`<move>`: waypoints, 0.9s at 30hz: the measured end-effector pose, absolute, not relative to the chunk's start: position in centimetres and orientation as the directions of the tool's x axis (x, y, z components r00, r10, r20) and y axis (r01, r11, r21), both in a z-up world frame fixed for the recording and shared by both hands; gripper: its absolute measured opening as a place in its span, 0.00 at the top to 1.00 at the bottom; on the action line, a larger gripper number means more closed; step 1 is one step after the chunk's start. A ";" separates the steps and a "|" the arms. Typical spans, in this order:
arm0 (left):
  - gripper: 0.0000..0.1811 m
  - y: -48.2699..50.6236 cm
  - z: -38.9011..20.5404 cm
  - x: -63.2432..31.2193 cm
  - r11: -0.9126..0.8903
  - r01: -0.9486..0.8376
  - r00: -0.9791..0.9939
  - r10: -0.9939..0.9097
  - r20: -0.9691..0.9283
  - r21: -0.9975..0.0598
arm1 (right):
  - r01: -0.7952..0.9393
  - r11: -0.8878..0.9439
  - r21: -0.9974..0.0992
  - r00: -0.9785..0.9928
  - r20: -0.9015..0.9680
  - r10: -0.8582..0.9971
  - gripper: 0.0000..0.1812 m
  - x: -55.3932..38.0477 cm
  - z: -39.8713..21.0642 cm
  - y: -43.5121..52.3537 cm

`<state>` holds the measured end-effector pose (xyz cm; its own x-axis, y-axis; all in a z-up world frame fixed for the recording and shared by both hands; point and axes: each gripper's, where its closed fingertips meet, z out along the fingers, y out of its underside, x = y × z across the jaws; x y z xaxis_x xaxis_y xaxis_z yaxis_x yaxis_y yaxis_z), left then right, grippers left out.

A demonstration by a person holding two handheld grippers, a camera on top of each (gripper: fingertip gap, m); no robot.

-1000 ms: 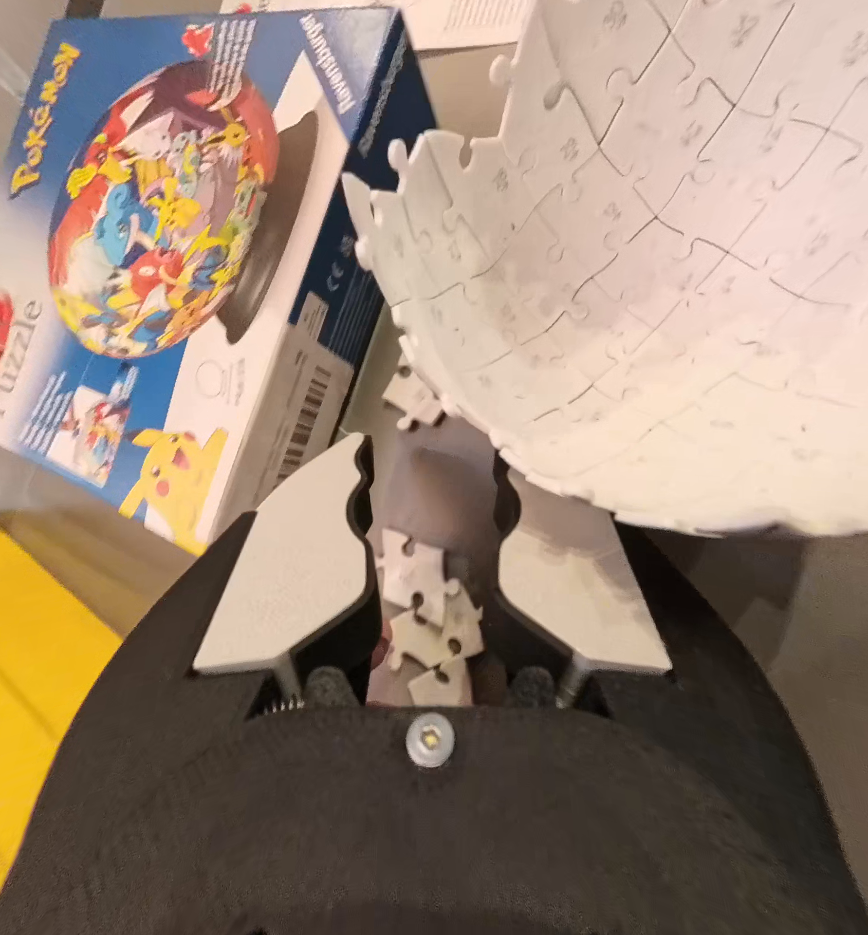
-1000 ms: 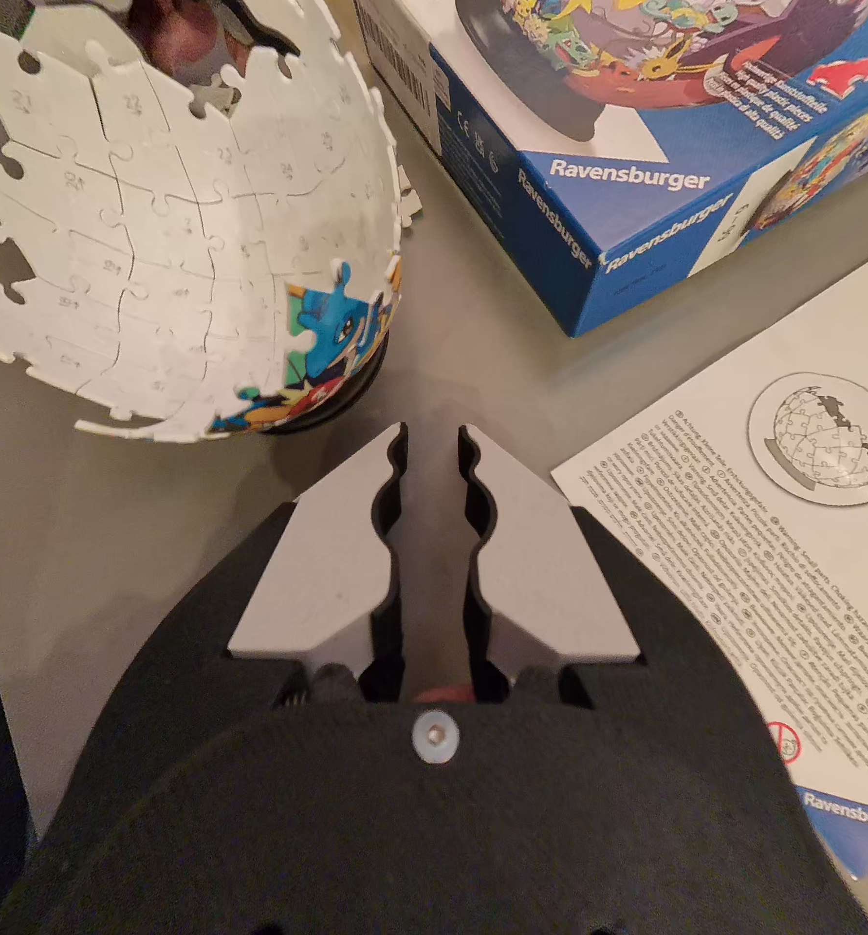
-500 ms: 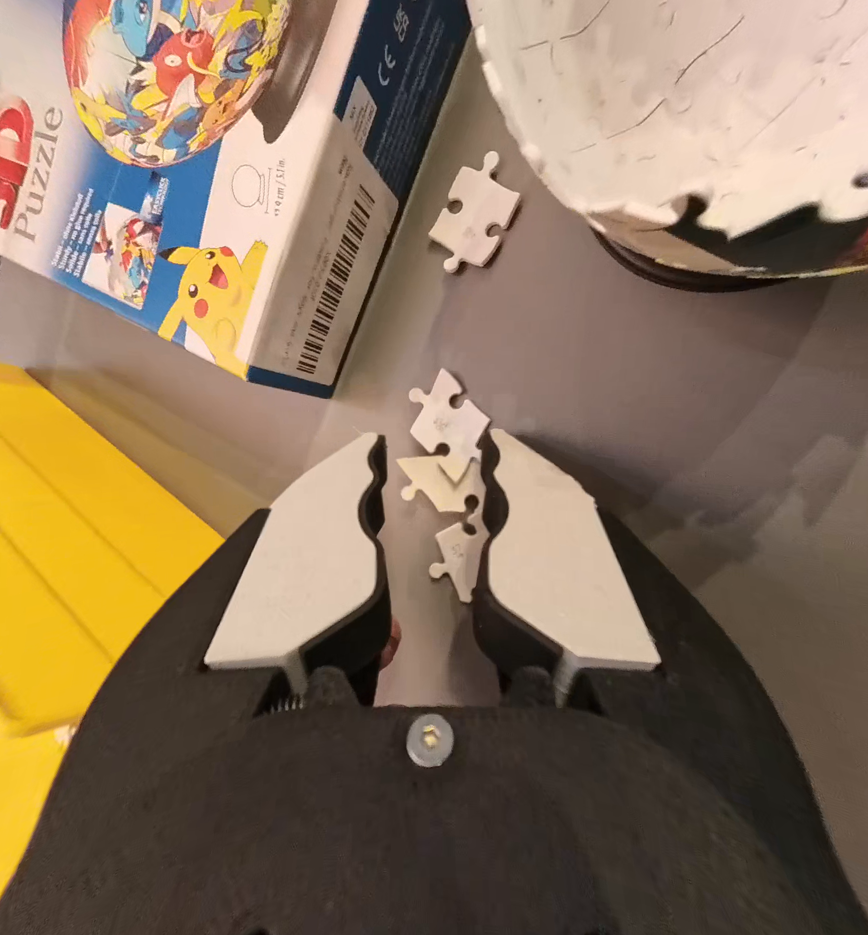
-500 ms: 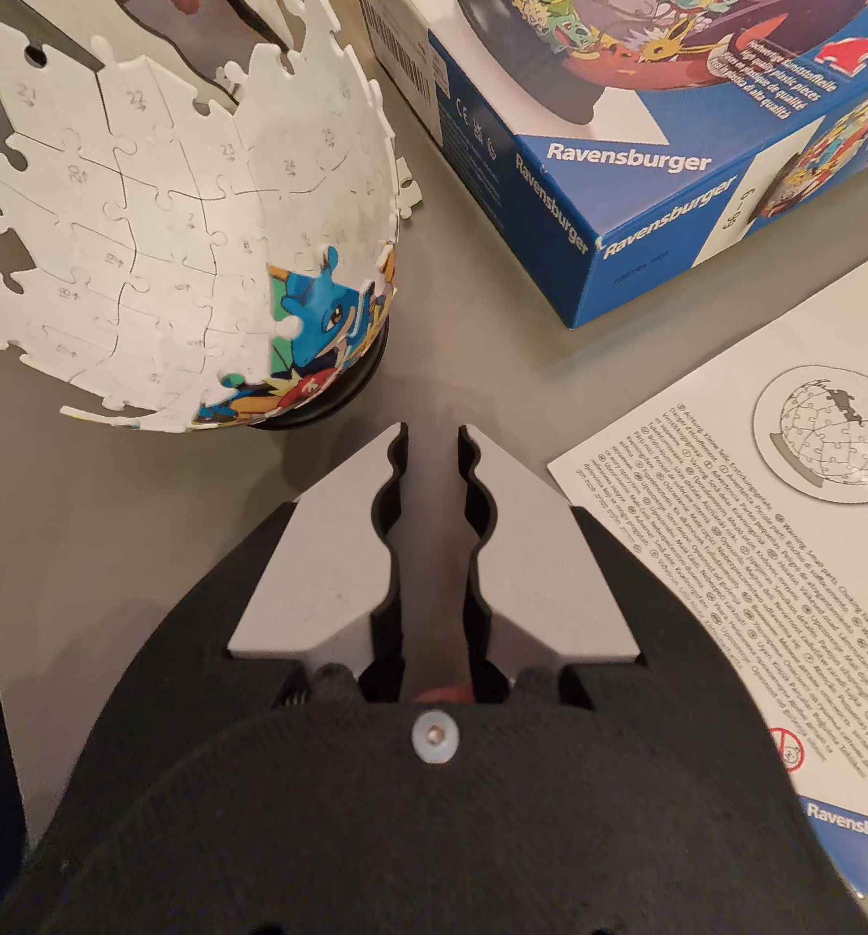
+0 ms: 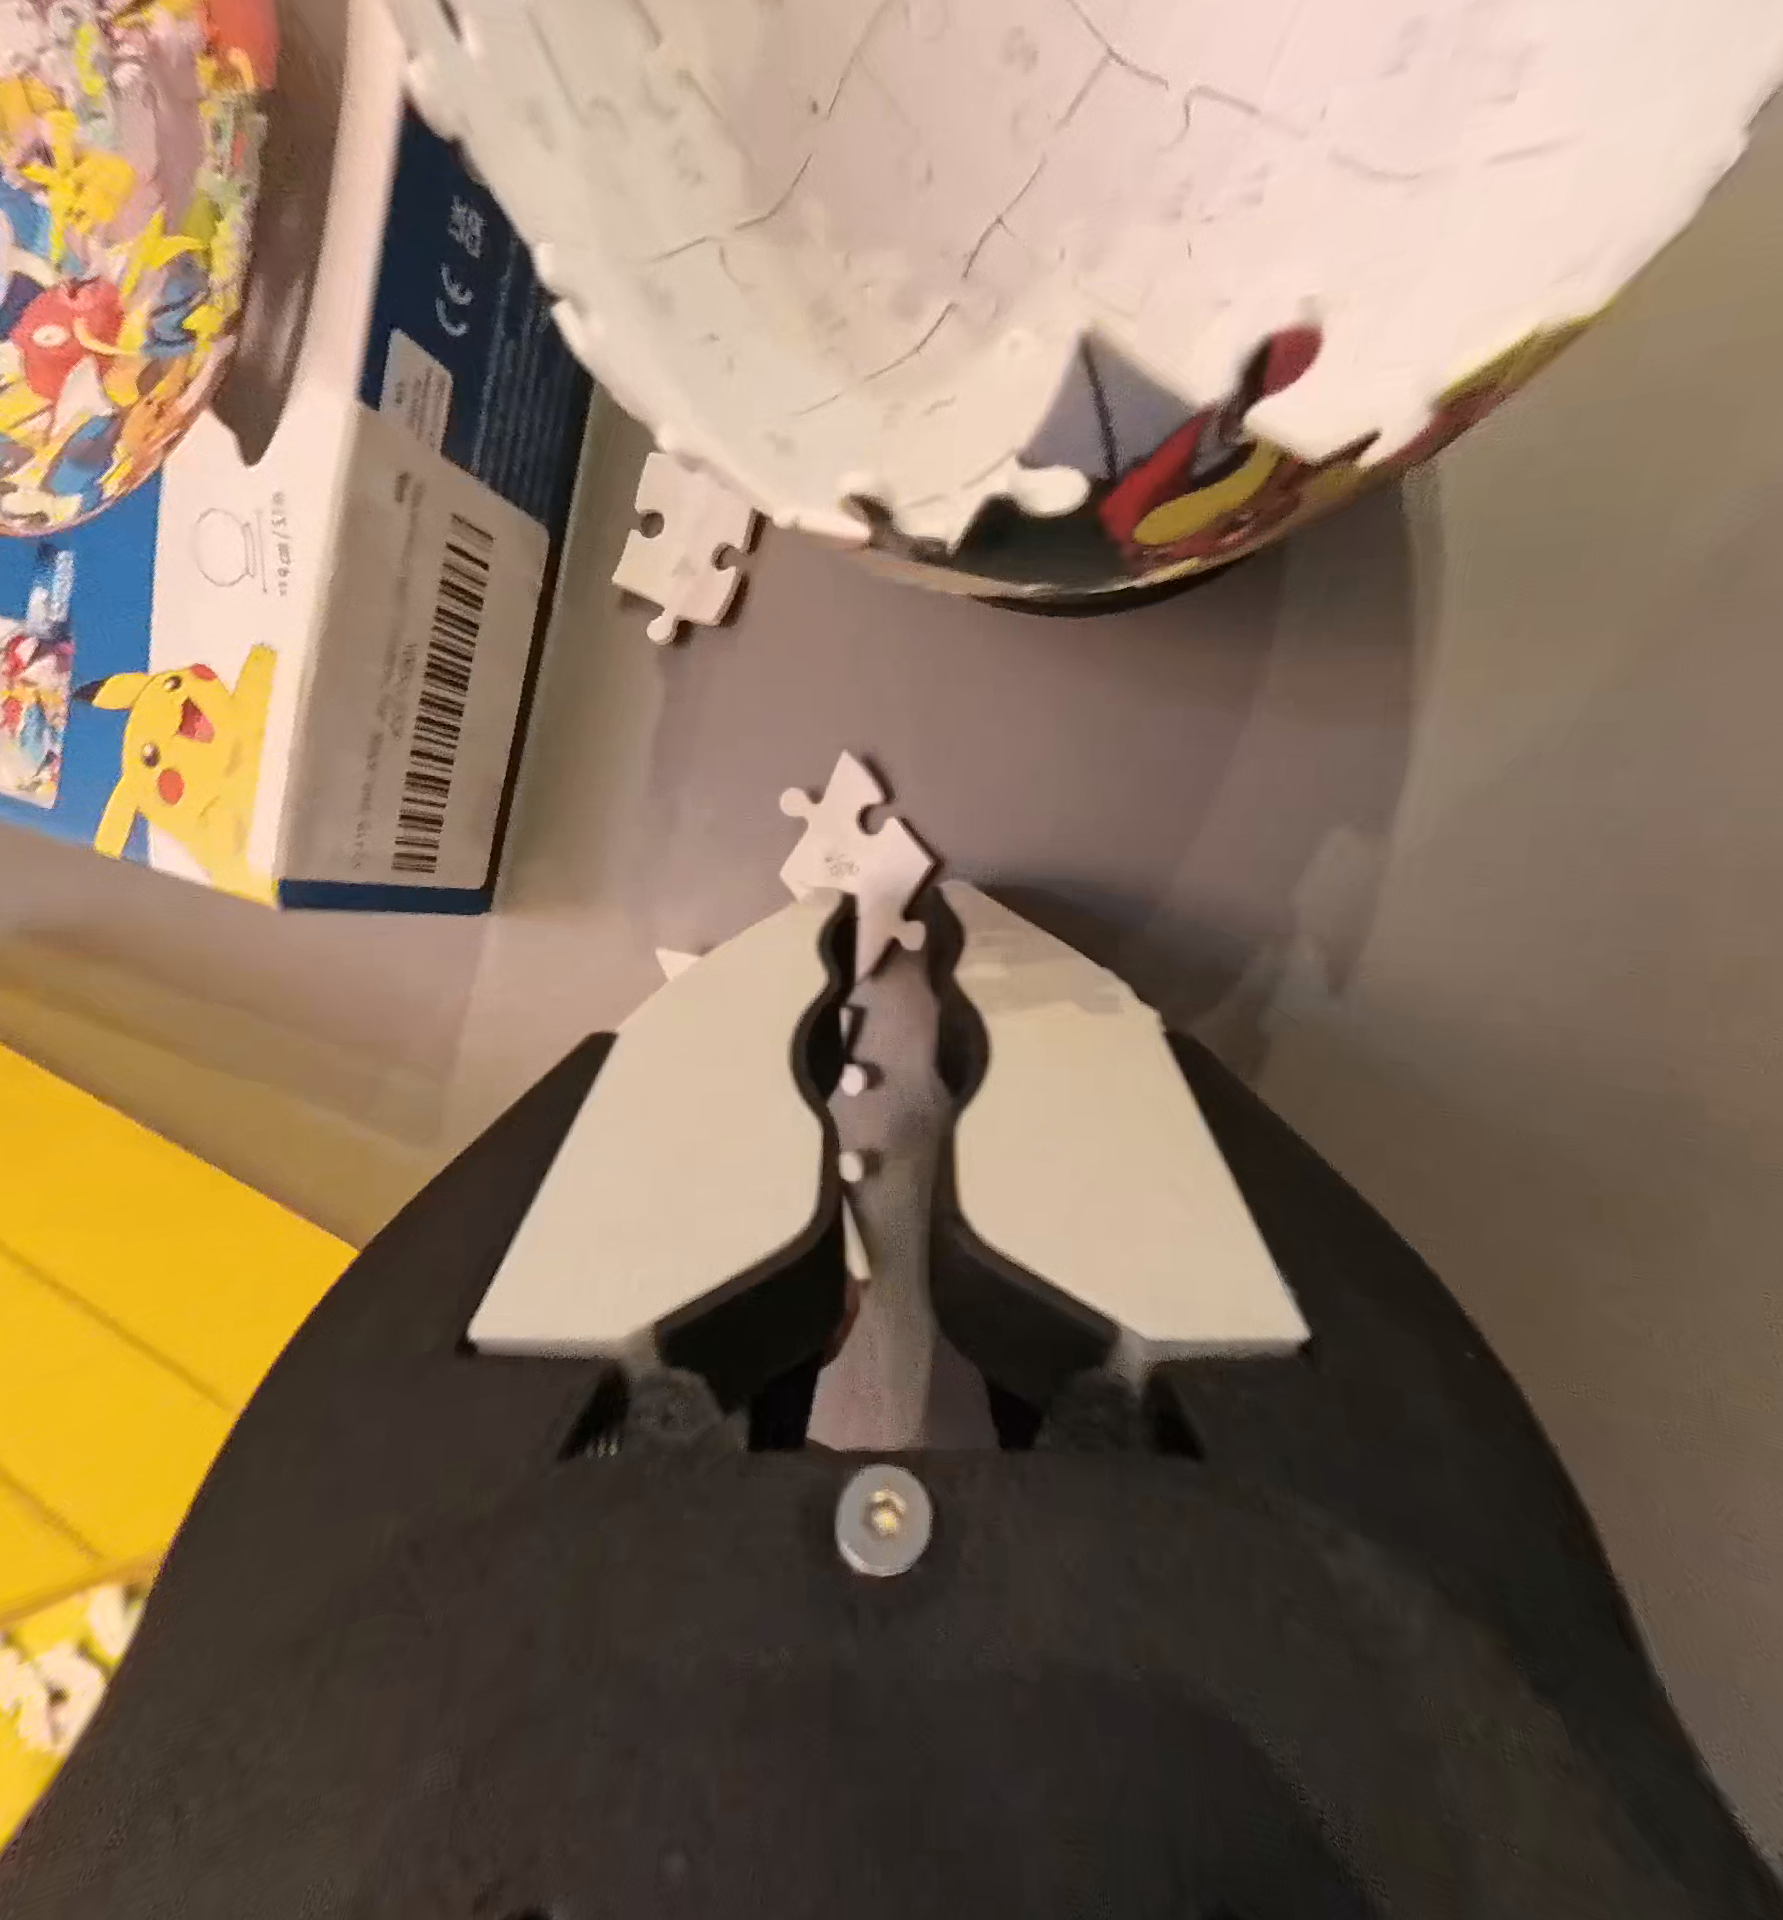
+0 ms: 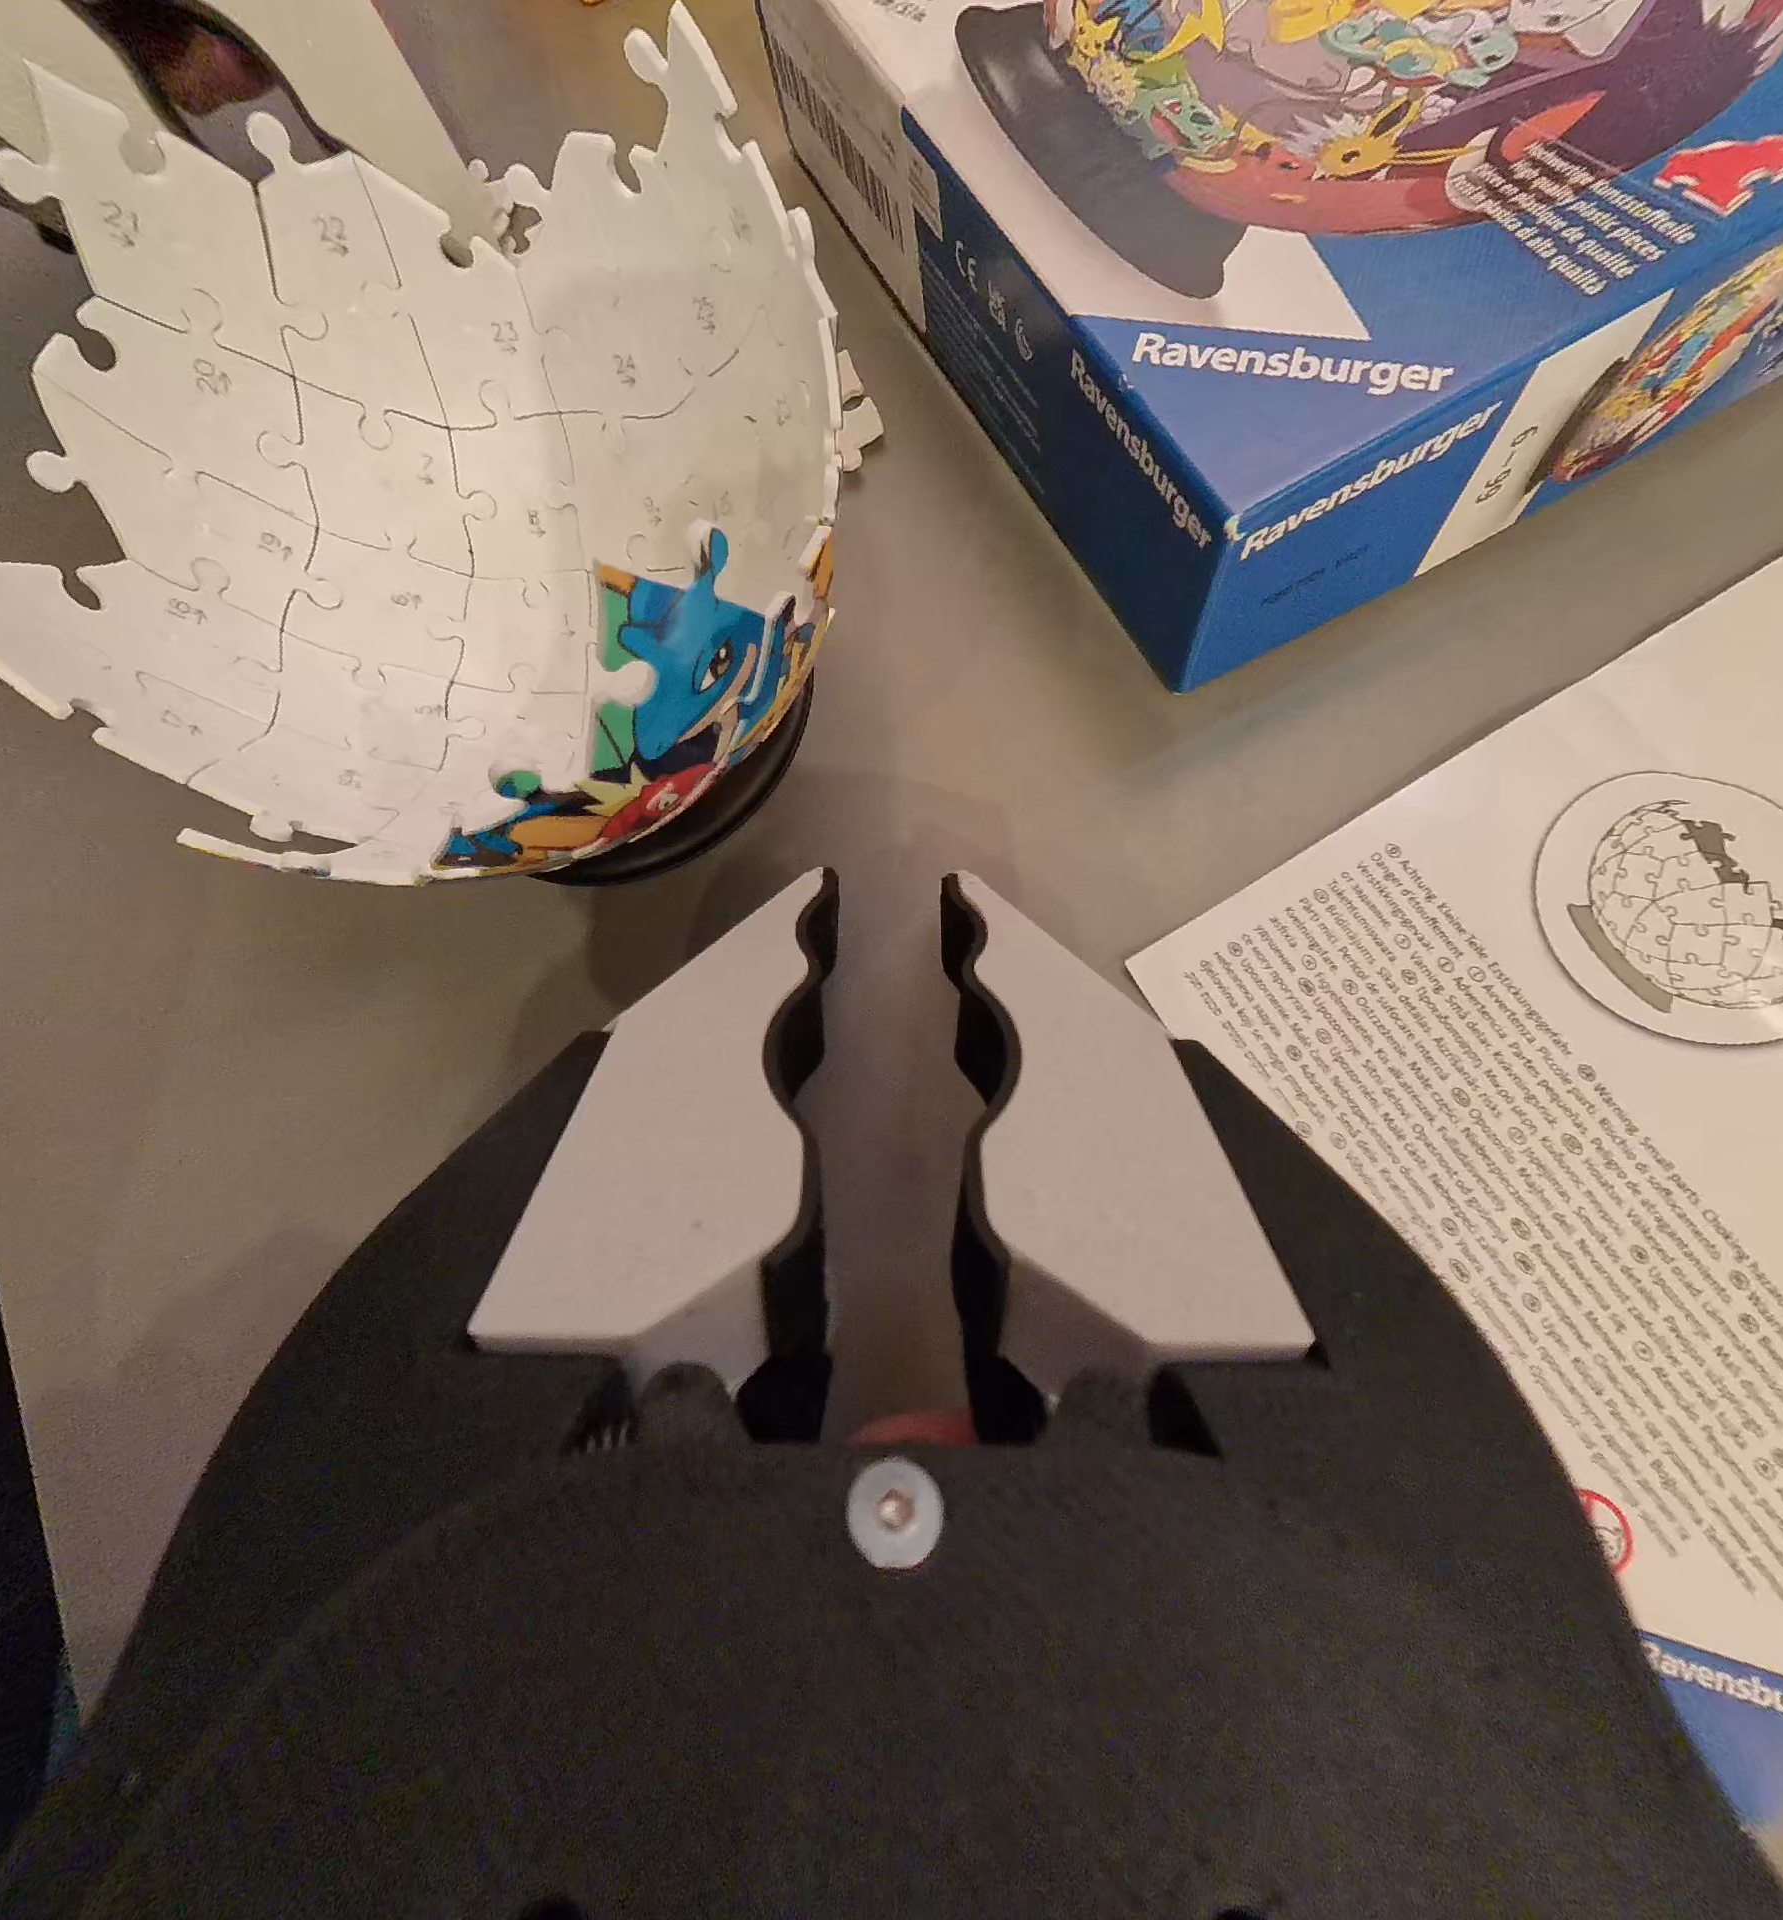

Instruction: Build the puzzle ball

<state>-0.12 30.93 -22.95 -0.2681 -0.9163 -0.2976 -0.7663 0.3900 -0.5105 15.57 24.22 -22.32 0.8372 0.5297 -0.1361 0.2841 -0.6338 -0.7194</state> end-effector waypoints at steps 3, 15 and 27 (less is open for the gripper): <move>0.85 31.4 -22.3 -1.2 0.326 -0.777 -0.205 -0.940 -0.273 -0.538 | 0.278 -0.632 -0.723 0.840 -0.137 0.526 0.90 15.8 -22.2 24.3; 0.77 34.4 -22.8 -2.6 0.283 -0.815 -0.121 -0.937 -0.328 -0.506 | 0.276 -0.638 -0.719 0.837 -0.147 0.528 0.90 15.7 -22.5 24.3; 0.76 31.9 -21.7 0.3 0.324 -0.750 -0.191 -0.941 -0.279 -0.577 | 0.273 -0.647 -0.712 0.844 -0.146 0.517 0.90 15.9 -22.5 24.0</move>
<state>0.30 31.92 -21.75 -0.1914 -0.9409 -0.2793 -0.7500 0.3238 -0.5768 15.88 24.03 -22.53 0.8437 0.5166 -0.1458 0.2727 -0.6466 -0.7125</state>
